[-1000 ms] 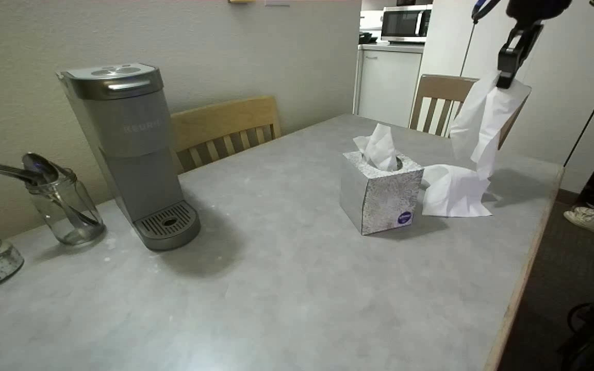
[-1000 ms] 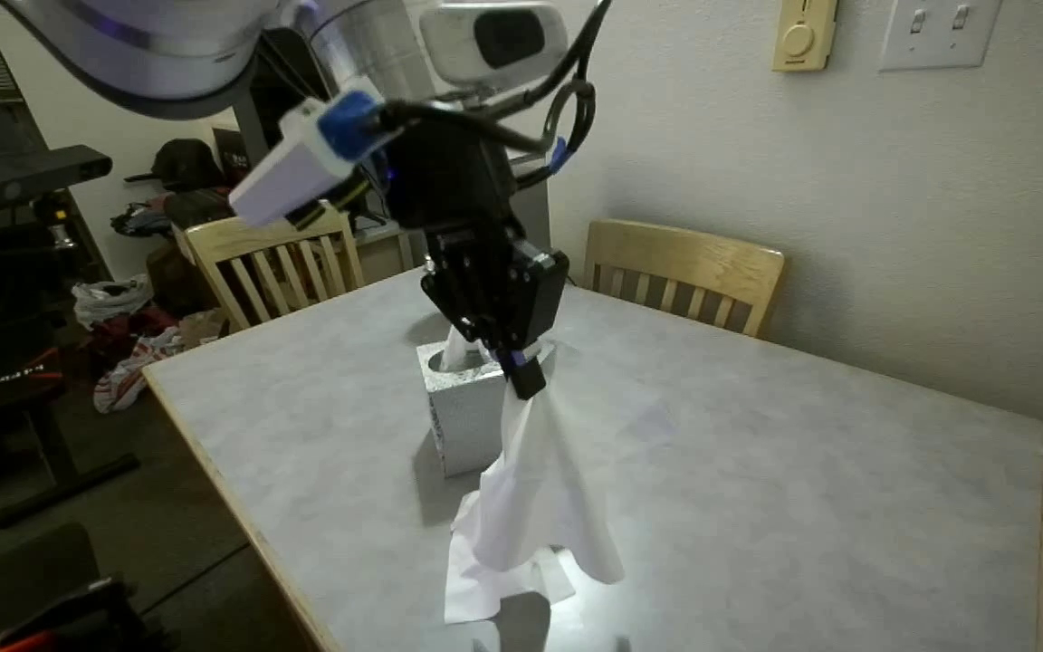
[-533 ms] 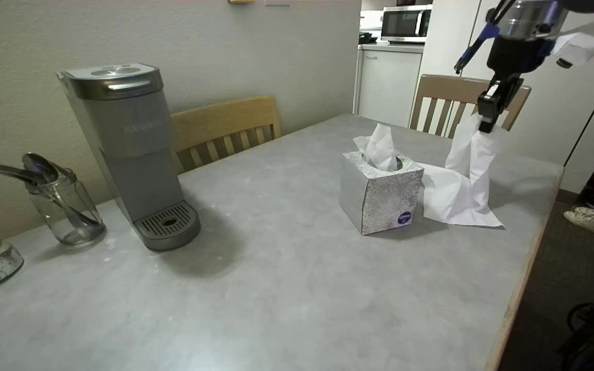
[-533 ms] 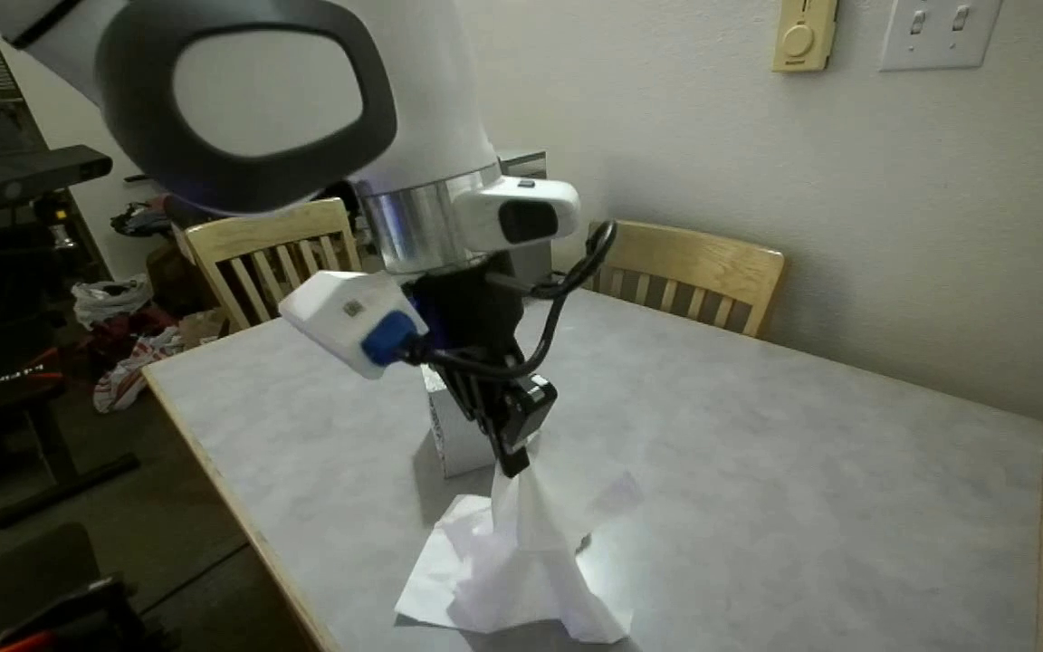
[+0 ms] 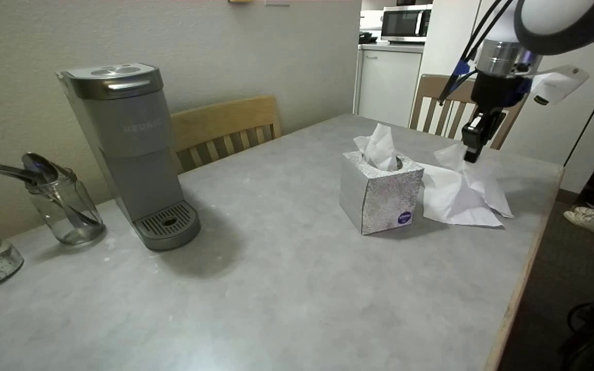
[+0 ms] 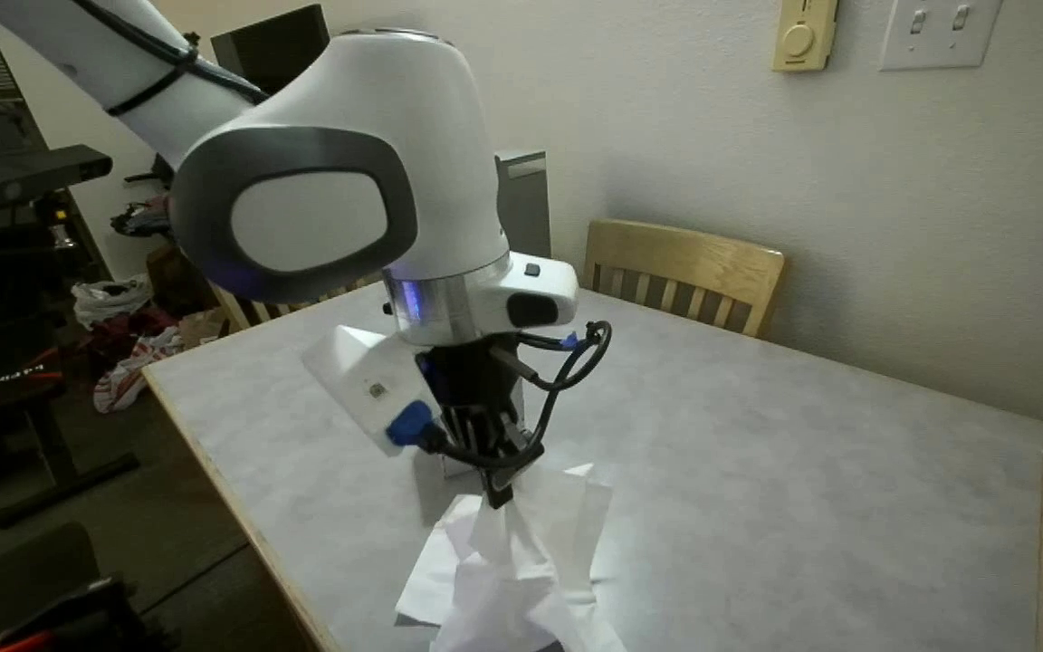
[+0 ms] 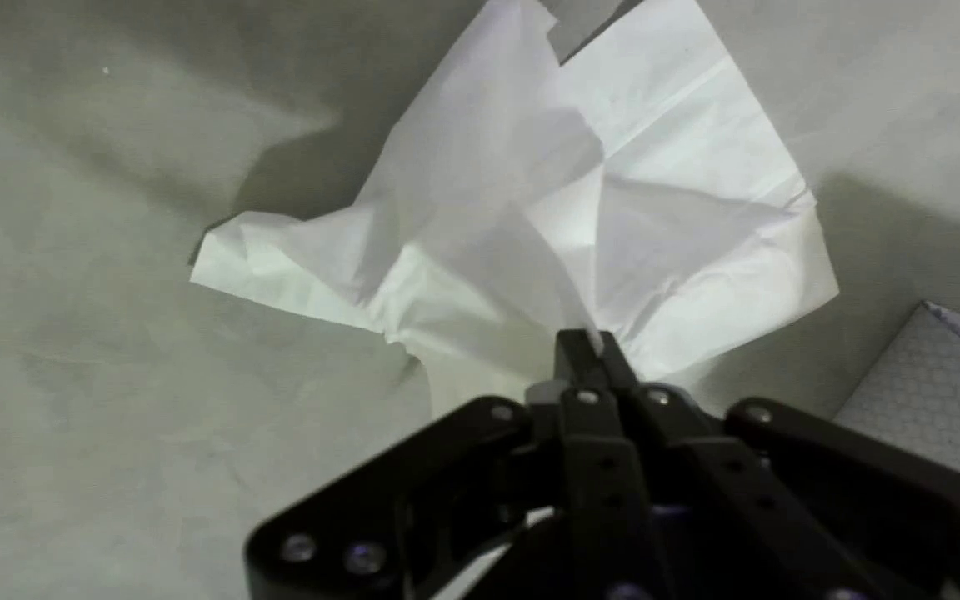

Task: Remove one tissue from the box

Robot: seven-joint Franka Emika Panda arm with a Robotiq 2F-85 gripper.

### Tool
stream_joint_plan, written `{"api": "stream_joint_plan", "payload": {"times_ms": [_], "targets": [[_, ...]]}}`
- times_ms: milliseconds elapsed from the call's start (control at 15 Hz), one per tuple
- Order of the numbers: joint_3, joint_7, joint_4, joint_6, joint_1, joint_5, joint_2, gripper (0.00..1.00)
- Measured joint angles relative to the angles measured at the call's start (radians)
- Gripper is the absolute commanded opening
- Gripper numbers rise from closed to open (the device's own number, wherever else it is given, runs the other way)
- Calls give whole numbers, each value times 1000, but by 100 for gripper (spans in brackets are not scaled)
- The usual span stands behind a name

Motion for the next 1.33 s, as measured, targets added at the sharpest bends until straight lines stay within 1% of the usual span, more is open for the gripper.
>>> {"api": "stream_joint_plan", "payload": {"times_ms": [333, 800, 867, 933, 1000, 1133, 1333], "targets": [[33, -56, 22, 3, -9, 93, 96, 0], [39, -58, 82, 3, -40, 94, 204, 0], [39, -58, 88, 3, -45, 94, 214, 11], [39, -58, 94, 3, -49, 94, 221, 27], [39, -58, 99, 2, -51, 94, 226, 32], [39, -58, 106, 2, -53, 94, 229, 46], [39, -58, 117, 1, -52, 92, 223, 69]]}}
